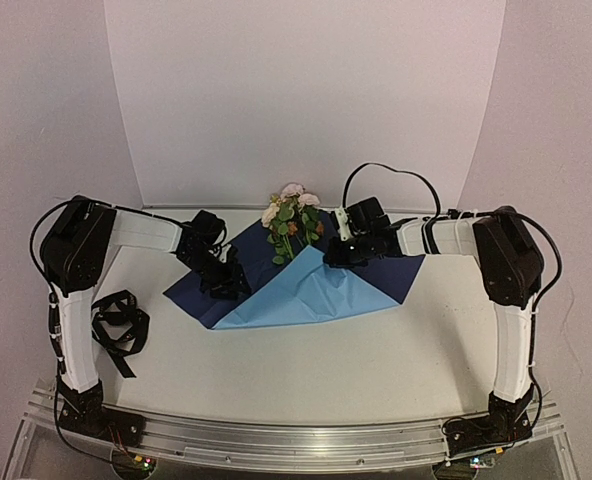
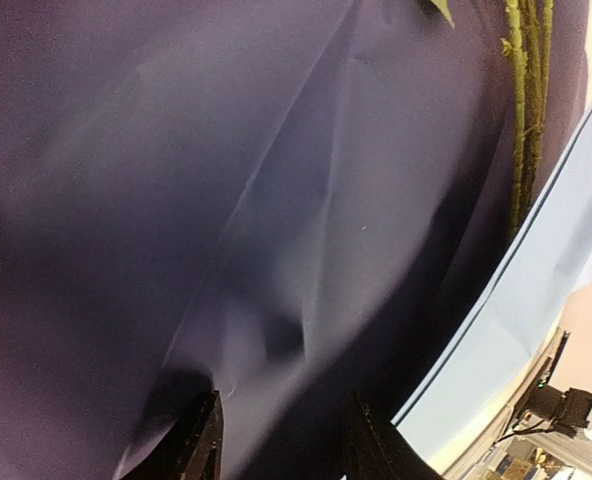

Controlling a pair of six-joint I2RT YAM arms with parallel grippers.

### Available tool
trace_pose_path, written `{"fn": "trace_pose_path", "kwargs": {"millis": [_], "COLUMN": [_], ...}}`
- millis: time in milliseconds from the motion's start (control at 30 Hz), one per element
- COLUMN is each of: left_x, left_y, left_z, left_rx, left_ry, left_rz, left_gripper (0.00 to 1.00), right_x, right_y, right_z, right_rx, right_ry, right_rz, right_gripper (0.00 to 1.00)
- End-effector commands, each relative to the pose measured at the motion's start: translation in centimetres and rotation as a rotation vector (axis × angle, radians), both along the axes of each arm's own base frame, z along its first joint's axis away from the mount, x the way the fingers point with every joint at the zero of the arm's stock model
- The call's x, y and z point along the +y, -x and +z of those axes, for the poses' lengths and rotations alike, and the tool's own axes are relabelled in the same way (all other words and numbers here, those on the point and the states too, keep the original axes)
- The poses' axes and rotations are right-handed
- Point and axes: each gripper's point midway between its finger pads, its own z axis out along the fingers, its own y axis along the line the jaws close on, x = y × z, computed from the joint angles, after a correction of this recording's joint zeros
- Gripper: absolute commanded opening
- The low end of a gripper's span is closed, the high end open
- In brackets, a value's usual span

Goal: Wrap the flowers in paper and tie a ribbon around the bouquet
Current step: Fold the right corner of the flattened wrapping paper at the center of the board.

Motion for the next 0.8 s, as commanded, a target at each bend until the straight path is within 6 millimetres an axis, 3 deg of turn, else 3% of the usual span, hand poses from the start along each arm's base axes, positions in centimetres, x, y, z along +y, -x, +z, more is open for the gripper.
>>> {"fn": "trace_pose_path", "kwargs": {"millis": [0,200,367,600,767], "left_x": [0.4,-0.9,-3.4,-8.8,-10.7], "left_y": [-1.9,-4.2,-3.8,-1.4,0.2], "left_z": [3.2,8.9,10.8,9.4,7.0], "left_rx": [-0.057,-0.160,-0.179,-0.131,-0.074], "left_ry": [-0.051,-0.008,0.073,0.157,0.183], "left_rz": [-0.010,-0.017,-0.044,-0.112,-0.136], "left_gripper": [0.46,0.50,0.49,0.46,0.43], "right_x": [0.2,0.3,0.3,-0.6,-1.1], "right_y": [-2.3,-2.5,-2.7,-2.7,-2.8], "right_z": [2.2,1.8,1.5,0.8,0.3], "right_rx": [-0.063,-0.045,-0.030,-0.013,-0.001], "right_ry": [-0.024,-0.019,-0.011,0.023,0.043], "right_rz": [-0.052,-0.059,-0.071,-0.117,-0.144], "right_gripper": [0.00,0.00,0.00,0.00,0.00]}}
